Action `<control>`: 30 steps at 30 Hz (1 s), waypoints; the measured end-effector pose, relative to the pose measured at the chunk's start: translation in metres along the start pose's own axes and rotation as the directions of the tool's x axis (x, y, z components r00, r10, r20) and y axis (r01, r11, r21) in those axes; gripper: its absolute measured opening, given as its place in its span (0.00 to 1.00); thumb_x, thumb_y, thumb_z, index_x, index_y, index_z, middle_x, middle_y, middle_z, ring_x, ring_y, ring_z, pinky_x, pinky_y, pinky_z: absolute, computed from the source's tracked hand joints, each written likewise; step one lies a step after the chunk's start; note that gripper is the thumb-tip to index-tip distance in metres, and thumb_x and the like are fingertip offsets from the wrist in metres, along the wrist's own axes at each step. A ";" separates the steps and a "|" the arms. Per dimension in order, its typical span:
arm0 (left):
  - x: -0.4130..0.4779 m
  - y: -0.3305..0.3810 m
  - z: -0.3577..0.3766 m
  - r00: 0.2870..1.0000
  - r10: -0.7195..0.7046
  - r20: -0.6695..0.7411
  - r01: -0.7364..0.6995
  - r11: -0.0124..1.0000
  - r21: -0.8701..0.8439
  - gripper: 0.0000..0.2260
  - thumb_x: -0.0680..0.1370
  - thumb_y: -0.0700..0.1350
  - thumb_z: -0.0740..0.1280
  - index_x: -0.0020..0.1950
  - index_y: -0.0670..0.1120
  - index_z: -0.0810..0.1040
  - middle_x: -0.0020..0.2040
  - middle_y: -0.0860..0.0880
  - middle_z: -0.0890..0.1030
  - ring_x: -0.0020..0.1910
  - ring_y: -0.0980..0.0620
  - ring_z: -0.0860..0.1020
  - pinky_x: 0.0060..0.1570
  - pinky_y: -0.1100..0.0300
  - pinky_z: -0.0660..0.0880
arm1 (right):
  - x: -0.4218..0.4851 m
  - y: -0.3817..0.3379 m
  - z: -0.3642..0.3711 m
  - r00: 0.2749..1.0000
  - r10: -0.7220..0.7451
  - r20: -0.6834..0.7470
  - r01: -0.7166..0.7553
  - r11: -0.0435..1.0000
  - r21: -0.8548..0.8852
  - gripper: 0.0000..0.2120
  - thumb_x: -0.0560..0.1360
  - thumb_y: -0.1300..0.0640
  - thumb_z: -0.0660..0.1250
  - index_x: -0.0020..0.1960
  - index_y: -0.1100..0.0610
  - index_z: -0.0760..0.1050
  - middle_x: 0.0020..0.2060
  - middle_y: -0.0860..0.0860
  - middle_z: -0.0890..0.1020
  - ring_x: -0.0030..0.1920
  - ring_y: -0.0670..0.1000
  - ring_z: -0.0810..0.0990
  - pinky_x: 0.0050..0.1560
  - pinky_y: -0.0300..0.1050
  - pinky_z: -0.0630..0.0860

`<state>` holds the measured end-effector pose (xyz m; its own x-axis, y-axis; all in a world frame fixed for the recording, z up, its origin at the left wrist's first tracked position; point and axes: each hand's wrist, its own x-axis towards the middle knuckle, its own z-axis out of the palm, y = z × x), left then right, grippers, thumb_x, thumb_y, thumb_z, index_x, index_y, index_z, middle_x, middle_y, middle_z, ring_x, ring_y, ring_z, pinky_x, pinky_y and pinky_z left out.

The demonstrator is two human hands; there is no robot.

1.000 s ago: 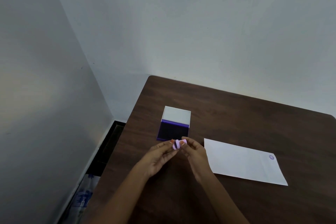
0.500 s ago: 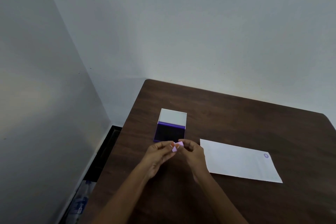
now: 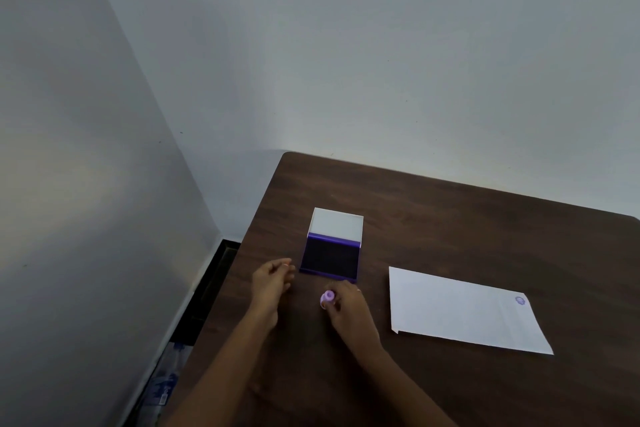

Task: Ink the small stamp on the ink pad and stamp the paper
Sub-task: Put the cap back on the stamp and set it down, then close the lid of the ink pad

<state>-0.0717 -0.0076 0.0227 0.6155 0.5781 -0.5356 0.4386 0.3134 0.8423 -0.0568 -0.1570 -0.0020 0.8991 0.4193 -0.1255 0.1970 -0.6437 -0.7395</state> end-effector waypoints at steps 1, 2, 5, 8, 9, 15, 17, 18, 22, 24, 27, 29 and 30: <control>0.002 -0.001 0.000 1.000 0.003 -0.011 -0.003 1.000 -0.005 0.06 0.77 0.38 0.62 0.47 0.48 0.76 0.44 0.49 0.78 0.44 0.52 0.77 0.39 0.61 0.74 | 0.000 0.003 0.002 1.000 0.003 0.022 -0.002 1.000 -0.022 0.08 0.75 0.56 0.63 0.52 0.58 0.74 0.52 0.56 0.79 0.52 0.49 0.75 0.50 0.32 0.65; 0.004 -0.002 0.000 1.000 0.006 -0.018 -0.006 1.000 -0.007 0.07 0.77 0.38 0.61 0.46 0.48 0.76 0.44 0.49 0.78 0.44 0.52 0.77 0.39 0.61 0.74 | -0.001 0.007 0.004 0.999 0.003 0.036 -0.002 0.999 -0.035 0.09 0.75 0.56 0.63 0.53 0.58 0.73 0.53 0.56 0.79 0.53 0.49 0.75 0.51 0.34 0.66; 0.009 -0.003 0.002 0.999 0.022 -0.027 -0.022 1.000 0.016 0.07 0.77 0.37 0.61 0.49 0.46 0.77 0.45 0.48 0.79 0.44 0.52 0.77 0.40 0.61 0.74 | -0.001 0.010 0.006 0.998 -0.016 0.068 0.018 0.999 -0.032 0.10 0.74 0.56 0.64 0.54 0.58 0.73 0.53 0.55 0.78 0.53 0.49 0.74 0.52 0.35 0.66; 0.017 -0.001 0.009 0.997 0.069 -0.036 -0.066 0.994 0.083 0.07 0.77 0.37 0.61 0.50 0.45 0.77 0.49 0.45 0.79 0.45 0.52 0.76 0.42 0.61 0.73 | 0.001 0.011 0.001 0.996 -0.051 0.078 0.049 0.999 0.019 0.11 0.72 0.50 0.66 0.51 0.54 0.74 0.50 0.49 0.78 0.49 0.46 0.75 0.50 0.36 0.68; 0.021 0.001 0.012 0.995 0.091 -0.033 -0.087 0.990 0.109 0.07 0.77 0.38 0.61 0.51 0.45 0.76 0.51 0.45 0.79 0.47 0.52 0.76 0.44 0.60 0.73 | 0.002 0.010 -0.003 0.998 -0.054 0.025 0.052 0.997 0.054 0.12 0.71 0.49 0.67 0.52 0.52 0.74 0.48 0.46 0.77 0.49 0.44 0.74 0.49 0.35 0.68; 0.046 0.020 0.038 0.972 0.225 0.070 -0.236 0.928 0.290 0.14 0.79 0.45 0.59 0.64 0.45 0.69 0.63 0.43 0.74 0.59 0.48 0.72 0.51 0.58 0.69 | 0.054 0.007 -0.041 0.917 0.300 -0.263 -0.163 0.883 0.441 0.12 0.77 0.49 0.58 0.58 0.53 0.71 0.55 0.54 0.77 0.51 0.47 0.74 0.47 0.36 0.70; 0.054 0.025 0.048 0.969 0.213 0.122 -0.241 0.918 0.316 0.17 0.79 0.48 0.58 0.67 0.45 0.65 0.65 0.43 0.72 0.62 0.46 0.70 0.54 0.57 0.68 | 0.075 0.006 -0.048 0.909 0.368 -0.198 -0.240 0.848 0.472 0.16 0.78 0.49 0.55 0.62 0.56 0.68 0.59 0.57 0.75 0.51 0.46 0.71 0.48 0.39 0.70; 0.057 0.027 0.052 0.970 0.192 0.148 -0.232 0.915 0.330 0.18 0.80 0.49 0.57 0.68 0.45 0.64 0.66 0.42 0.71 0.63 0.45 0.70 0.56 0.55 0.68 | 0.083 0.006 -0.050 0.906 0.385 -0.175 -0.263 0.837 0.480 0.17 0.78 0.49 0.54 0.63 0.57 0.66 0.60 0.57 0.75 0.50 0.46 0.71 0.47 0.38 0.70; 0.064 0.027 0.063 0.972 0.151 0.182 -0.211 0.901 0.379 0.20 0.80 0.52 0.54 0.69 0.45 0.62 0.67 0.42 0.70 0.64 0.44 0.69 0.60 0.52 0.68 | 0.101 0.005 -0.046 0.896 0.430 -0.113 -0.321 0.801 0.505 0.19 0.78 0.47 0.53 0.64 0.57 0.64 0.62 0.58 0.73 0.51 0.47 0.70 0.50 0.42 0.70; 0.066 0.028 0.065 0.975 0.144 0.172 -0.201 0.902 0.382 0.19 0.80 0.52 0.54 0.68 0.45 0.63 0.66 0.42 0.71 0.63 0.45 0.70 0.59 0.52 0.69 | 0.105 0.004 -0.041 0.889 0.446 -0.098 -0.336 0.784 0.522 0.19 0.78 0.47 0.54 0.64 0.57 0.63 0.62 0.57 0.73 0.51 0.47 0.70 0.51 0.43 0.70; 0.067 0.029 0.065 0.979 0.124 0.164 -0.177 0.915 0.363 0.19 0.80 0.52 0.55 0.68 0.46 0.63 0.65 0.43 0.71 0.62 0.45 0.70 0.58 0.53 0.70 | 0.107 0.004 -0.041 0.877 0.473 -0.083 -0.338 0.731 0.593 0.20 0.77 0.46 0.55 0.64 0.56 0.62 0.62 0.56 0.72 0.50 0.46 0.70 0.48 0.41 0.71; 0.068 0.030 0.062 0.978 0.126 0.168 -0.179 0.919 0.353 0.18 0.79 0.52 0.56 0.67 0.46 0.64 0.65 0.43 0.71 0.62 0.45 0.70 0.59 0.52 0.70 | 0.107 0.005 -0.046 0.872 0.483 -0.079 -0.324 0.689 0.648 0.21 0.77 0.46 0.57 0.65 0.55 0.62 0.63 0.55 0.72 0.50 0.46 0.70 0.41 0.36 0.70; 0.068 0.031 0.059 0.976 0.134 0.170 -0.187 0.920 0.344 0.18 0.79 0.51 0.57 0.67 0.46 0.64 0.65 0.43 0.71 0.62 0.45 0.70 0.58 0.52 0.70 | 0.106 0.007 -0.050 0.871 0.486 -0.078 -0.318 0.675 0.666 0.21 0.76 0.47 0.58 0.66 0.55 0.62 0.63 0.55 0.71 0.51 0.46 0.70 0.40 0.35 0.70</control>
<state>0.0230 -0.0028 0.0089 0.7710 0.4788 -0.4200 0.5142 -0.0789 0.8540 0.0589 -0.1490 0.0124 0.9088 0.0025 -0.4171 -0.4126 -0.1417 -0.8998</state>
